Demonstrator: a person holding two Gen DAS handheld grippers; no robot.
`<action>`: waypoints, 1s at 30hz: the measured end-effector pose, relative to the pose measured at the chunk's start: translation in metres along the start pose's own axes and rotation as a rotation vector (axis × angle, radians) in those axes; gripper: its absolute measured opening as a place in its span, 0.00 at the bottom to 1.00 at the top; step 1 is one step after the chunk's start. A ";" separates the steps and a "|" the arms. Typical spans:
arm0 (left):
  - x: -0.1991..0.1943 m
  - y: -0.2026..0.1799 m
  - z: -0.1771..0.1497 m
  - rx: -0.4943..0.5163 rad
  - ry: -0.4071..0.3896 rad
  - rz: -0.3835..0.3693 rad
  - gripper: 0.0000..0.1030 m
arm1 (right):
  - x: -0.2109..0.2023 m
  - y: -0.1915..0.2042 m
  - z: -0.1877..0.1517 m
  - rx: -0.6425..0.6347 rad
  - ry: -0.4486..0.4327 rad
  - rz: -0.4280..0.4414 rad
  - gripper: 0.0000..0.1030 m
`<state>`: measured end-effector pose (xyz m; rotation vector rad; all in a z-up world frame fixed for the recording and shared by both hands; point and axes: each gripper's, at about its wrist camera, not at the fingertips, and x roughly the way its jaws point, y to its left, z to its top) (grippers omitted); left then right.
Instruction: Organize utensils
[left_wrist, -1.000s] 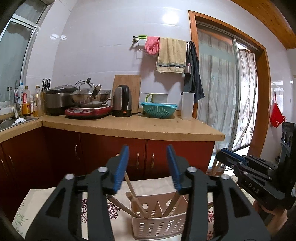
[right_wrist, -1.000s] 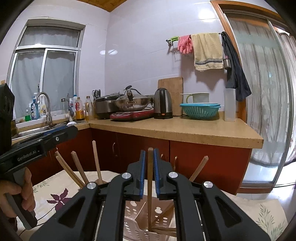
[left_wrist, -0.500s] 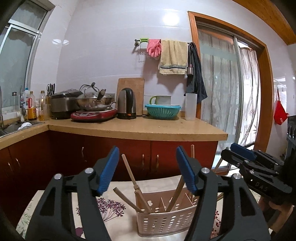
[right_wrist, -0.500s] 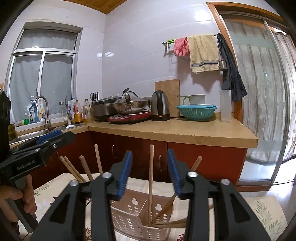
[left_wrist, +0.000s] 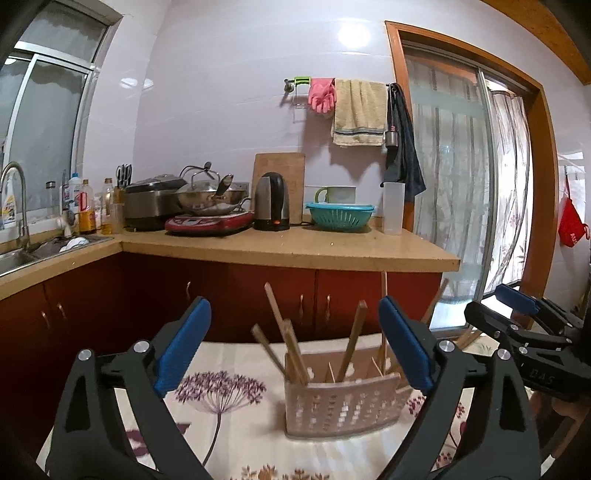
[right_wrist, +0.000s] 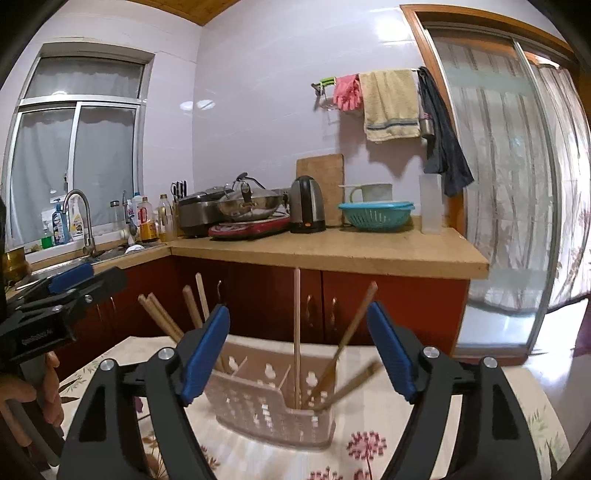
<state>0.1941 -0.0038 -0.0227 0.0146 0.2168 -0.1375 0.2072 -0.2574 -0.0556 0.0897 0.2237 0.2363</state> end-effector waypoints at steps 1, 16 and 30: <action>-0.005 0.000 -0.003 0.000 0.007 0.004 0.89 | -0.003 0.000 -0.003 0.002 0.007 -0.005 0.74; -0.096 -0.019 -0.048 -0.007 0.067 0.055 0.95 | -0.076 0.002 -0.052 0.015 0.114 -0.089 0.81; -0.163 -0.031 -0.062 0.004 0.056 0.108 0.96 | -0.142 0.012 -0.060 0.012 0.089 -0.125 0.84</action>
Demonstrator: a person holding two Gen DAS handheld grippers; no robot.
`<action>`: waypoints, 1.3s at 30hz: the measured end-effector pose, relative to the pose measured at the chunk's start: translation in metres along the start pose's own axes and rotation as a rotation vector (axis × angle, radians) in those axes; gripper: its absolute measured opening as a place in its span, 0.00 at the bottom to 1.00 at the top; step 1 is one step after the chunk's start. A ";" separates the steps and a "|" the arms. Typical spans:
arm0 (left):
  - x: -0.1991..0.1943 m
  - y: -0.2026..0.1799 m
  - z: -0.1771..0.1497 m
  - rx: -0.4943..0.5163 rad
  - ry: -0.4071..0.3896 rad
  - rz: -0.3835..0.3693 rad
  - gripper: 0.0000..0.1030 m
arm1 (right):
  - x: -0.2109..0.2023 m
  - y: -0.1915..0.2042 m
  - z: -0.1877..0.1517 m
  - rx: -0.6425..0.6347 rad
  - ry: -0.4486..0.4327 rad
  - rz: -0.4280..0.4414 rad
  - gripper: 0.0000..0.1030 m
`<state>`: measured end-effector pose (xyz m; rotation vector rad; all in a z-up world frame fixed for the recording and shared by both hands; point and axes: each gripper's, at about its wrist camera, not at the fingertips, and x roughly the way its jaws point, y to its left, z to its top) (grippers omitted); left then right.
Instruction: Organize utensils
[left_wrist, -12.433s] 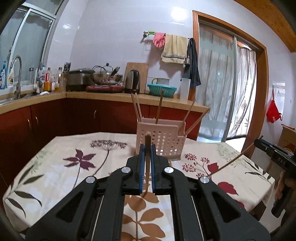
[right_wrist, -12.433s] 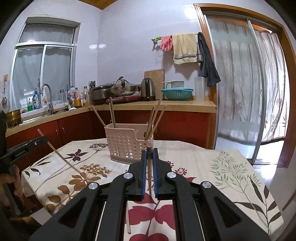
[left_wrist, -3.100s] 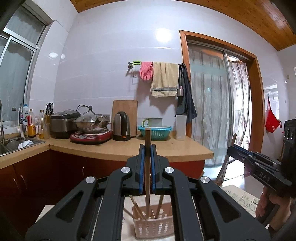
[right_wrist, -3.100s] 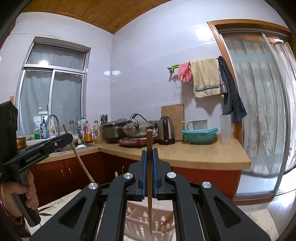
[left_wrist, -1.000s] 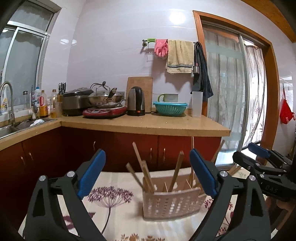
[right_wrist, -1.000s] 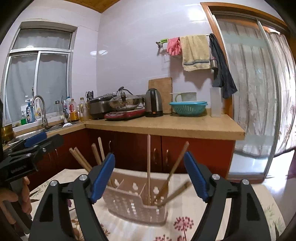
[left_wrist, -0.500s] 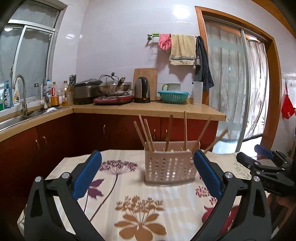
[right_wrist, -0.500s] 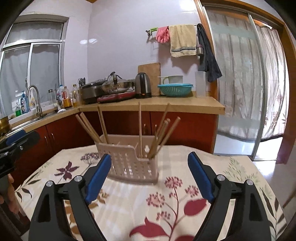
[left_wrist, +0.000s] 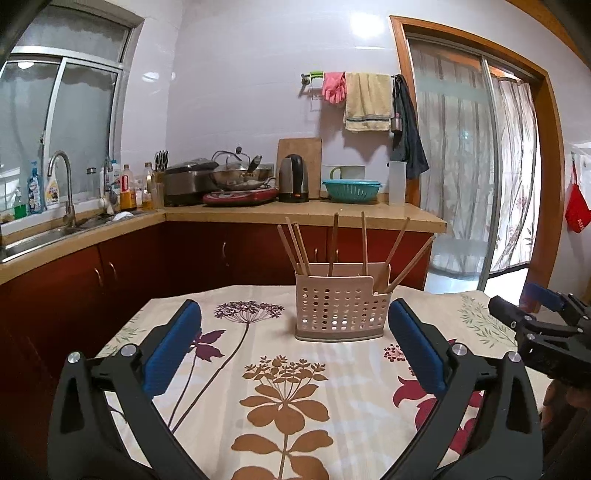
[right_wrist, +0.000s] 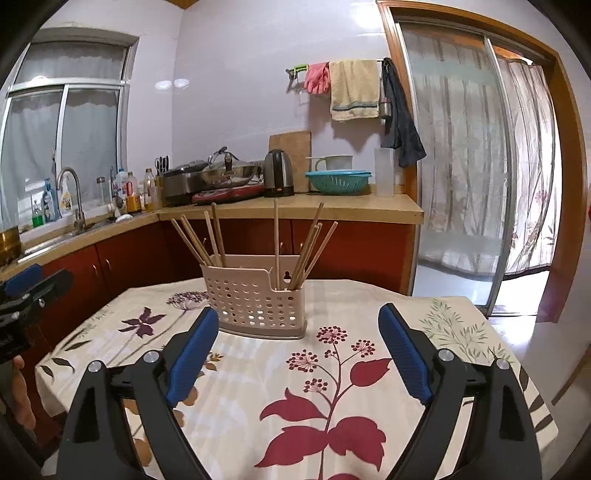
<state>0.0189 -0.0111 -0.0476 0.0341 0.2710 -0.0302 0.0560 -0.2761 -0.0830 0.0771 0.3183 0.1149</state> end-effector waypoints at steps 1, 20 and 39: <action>-0.005 0.000 0.000 0.000 -0.003 0.005 0.96 | -0.006 0.000 0.001 0.006 -0.004 0.001 0.84; -0.079 0.003 0.010 -0.025 -0.091 -0.002 0.96 | -0.072 0.022 0.015 -0.027 -0.088 0.019 0.85; -0.079 0.005 0.006 -0.028 -0.078 -0.008 0.96 | -0.076 0.022 0.014 -0.024 -0.090 0.014 0.85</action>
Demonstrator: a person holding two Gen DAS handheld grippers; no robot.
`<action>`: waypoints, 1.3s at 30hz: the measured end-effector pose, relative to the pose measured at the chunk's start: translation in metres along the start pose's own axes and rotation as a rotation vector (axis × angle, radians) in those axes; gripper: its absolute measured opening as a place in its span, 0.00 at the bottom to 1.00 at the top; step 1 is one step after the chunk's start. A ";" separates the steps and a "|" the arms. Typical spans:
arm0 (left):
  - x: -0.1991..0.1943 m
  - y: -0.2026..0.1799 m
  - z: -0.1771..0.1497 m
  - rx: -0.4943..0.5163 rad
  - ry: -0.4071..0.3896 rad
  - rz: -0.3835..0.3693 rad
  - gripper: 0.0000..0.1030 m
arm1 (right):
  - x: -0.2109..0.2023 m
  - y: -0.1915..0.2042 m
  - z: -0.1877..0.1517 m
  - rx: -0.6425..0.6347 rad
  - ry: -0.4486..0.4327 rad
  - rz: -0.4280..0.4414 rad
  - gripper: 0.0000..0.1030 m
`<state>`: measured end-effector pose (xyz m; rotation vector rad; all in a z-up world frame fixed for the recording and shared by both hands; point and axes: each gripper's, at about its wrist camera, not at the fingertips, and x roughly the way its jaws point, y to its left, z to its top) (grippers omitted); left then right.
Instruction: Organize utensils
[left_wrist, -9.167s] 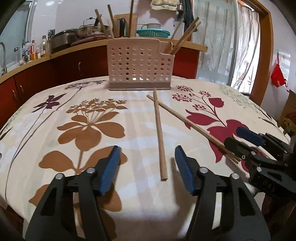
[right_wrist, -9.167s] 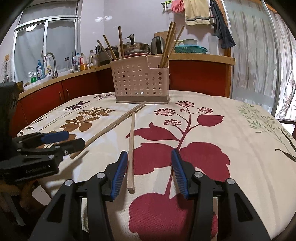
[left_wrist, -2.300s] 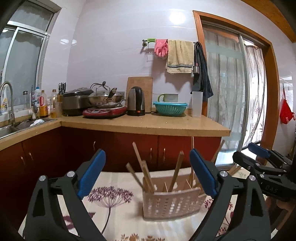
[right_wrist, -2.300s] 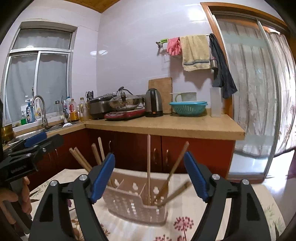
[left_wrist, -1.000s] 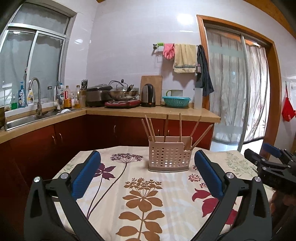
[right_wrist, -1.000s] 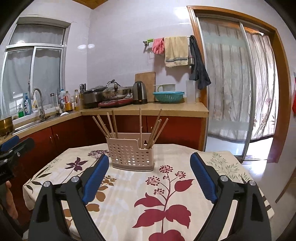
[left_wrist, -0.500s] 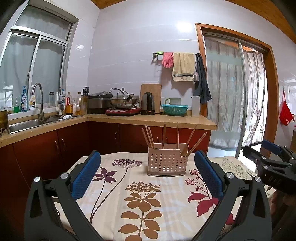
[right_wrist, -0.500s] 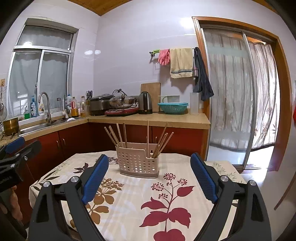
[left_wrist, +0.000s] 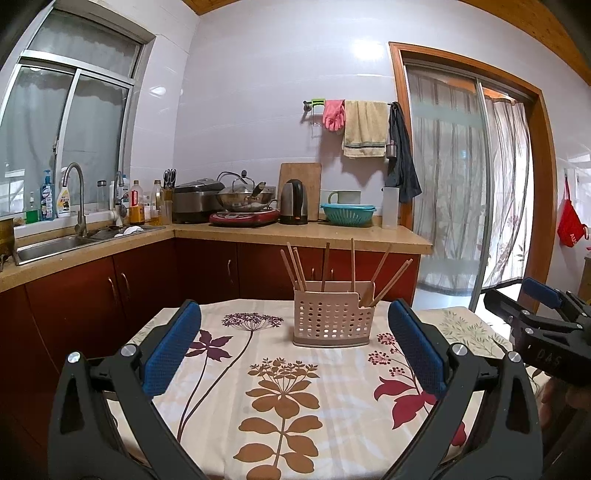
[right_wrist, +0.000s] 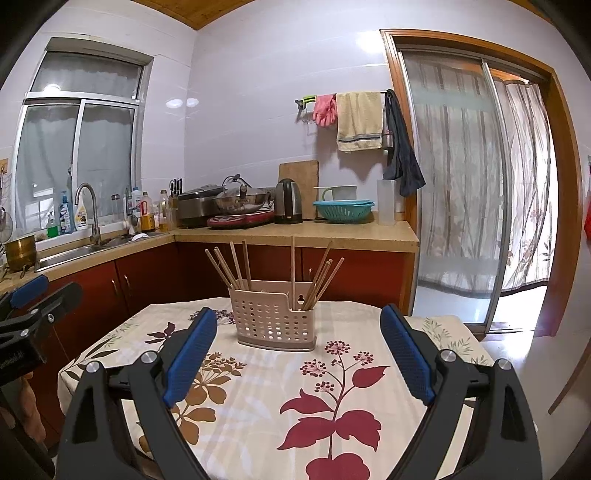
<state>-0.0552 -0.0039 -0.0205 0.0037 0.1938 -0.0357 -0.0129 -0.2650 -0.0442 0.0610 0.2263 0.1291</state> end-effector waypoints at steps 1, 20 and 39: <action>0.000 0.000 0.000 -0.001 0.000 0.001 0.96 | 0.001 -0.001 -0.002 0.002 0.000 -0.001 0.85; 0.001 -0.001 -0.002 0.001 0.002 0.001 0.96 | 0.002 -0.003 -0.005 0.001 0.006 -0.001 0.85; 0.006 -0.002 -0.007 0.000 0.012 0.013 0.96 | 0.002 -0.003 -0.008 0.001 0.011 -0.001 0.85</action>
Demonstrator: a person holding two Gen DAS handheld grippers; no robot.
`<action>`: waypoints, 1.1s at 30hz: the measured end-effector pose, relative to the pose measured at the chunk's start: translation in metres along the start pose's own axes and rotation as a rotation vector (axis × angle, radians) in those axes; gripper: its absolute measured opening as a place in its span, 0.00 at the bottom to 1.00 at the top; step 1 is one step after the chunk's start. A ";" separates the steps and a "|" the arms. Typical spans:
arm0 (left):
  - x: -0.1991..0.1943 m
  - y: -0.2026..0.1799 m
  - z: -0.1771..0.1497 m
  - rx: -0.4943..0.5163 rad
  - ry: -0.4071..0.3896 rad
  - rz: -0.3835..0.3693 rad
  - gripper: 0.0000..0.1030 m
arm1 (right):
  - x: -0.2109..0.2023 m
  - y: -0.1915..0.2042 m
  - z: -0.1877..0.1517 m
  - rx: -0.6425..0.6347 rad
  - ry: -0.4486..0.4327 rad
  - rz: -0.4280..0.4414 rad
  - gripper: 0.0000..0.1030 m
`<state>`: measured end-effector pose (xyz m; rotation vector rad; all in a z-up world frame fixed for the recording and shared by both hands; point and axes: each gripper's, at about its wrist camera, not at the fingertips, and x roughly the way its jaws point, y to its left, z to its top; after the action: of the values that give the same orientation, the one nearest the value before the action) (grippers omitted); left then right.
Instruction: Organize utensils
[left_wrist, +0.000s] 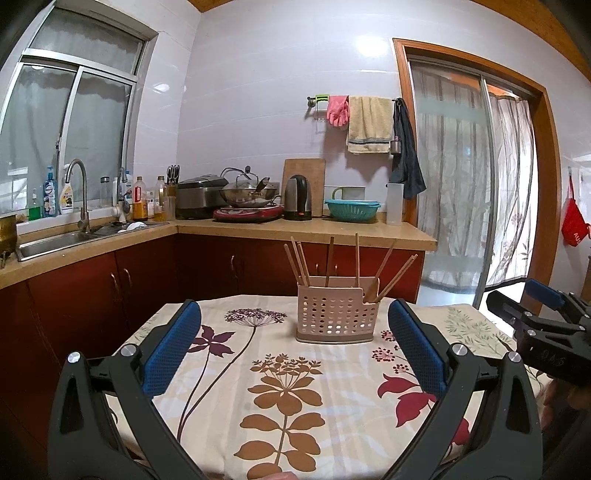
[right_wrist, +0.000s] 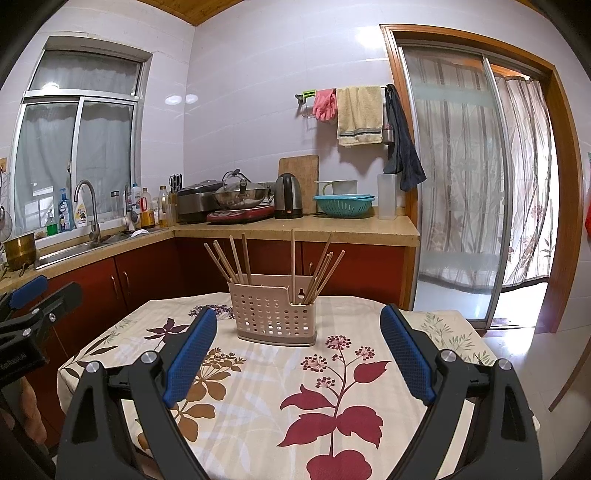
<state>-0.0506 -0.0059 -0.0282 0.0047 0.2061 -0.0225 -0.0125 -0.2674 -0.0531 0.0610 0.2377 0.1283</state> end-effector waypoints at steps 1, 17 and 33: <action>-0.001 0.000 0.000 -0.001 -0.003 -0.002 0.96 | 0.000 0.000 0.001 0.000 -0.001 0.000 0.85; 0.000 0.003 0.005 0.016 -0.038 -0.042 0.96 | 0.014 0.002 -0.015 -0.001 0.030 0.001 0.85; 0.044 0.008 -0.003 0.021 0.068 -0.009 0.96 | 0.039 -0.002 -0.019 0.021 0.100 -0.020 0.85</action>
<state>-0.0080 0.0007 -0.0402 0.0254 0.2738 -0.0332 0.0208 -0.2636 -0.0808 0.0728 0.3391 0.1088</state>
